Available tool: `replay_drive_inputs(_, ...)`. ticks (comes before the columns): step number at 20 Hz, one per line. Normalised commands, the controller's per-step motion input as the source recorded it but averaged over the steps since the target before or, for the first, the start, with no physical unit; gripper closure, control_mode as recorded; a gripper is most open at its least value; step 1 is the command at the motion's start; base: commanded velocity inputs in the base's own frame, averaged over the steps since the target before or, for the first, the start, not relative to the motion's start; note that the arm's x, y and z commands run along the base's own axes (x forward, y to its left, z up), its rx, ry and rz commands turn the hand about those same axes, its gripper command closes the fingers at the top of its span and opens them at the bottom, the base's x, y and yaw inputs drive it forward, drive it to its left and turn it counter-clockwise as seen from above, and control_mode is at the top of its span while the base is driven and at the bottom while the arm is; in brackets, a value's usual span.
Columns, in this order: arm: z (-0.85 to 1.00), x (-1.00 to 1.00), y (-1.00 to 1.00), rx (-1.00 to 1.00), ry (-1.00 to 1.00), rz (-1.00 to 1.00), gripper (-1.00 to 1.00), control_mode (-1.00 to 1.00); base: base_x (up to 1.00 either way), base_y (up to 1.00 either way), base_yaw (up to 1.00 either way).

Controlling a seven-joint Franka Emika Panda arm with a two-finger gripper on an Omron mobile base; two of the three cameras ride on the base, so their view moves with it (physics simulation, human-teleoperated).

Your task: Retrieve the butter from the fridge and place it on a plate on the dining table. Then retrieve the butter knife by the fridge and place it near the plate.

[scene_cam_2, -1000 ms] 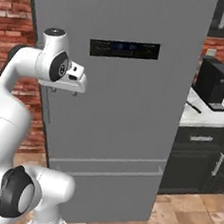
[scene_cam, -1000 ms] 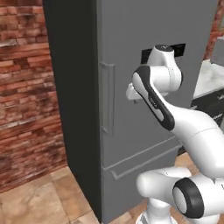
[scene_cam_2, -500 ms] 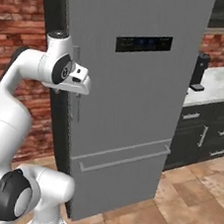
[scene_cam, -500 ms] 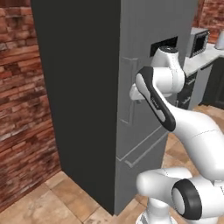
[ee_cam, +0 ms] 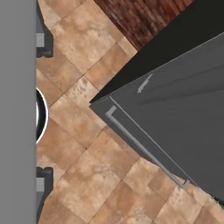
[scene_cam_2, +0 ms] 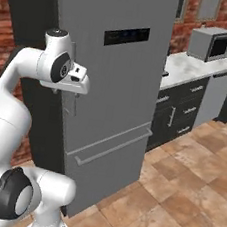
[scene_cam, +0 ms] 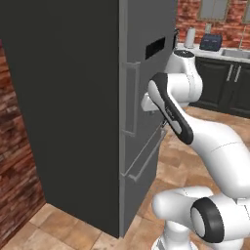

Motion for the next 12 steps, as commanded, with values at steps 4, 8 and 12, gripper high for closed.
replay_drive_inputs(4,0.00,0.00,0.00,0.00,0.00,0.00,-1.00,1.00,-0.11,0.54,-0.51)
replay_drive_inputs(8,0.00,0.00,0.00,0.00,0.00,0.00,-1.00,1.00,0.24,0.09,-0.11)
replay_drive_inputs(12,0.00,0.00,0.00,0.00,0.00,0.00,-1.00,1.00,0.29,-0.05,-0.03)
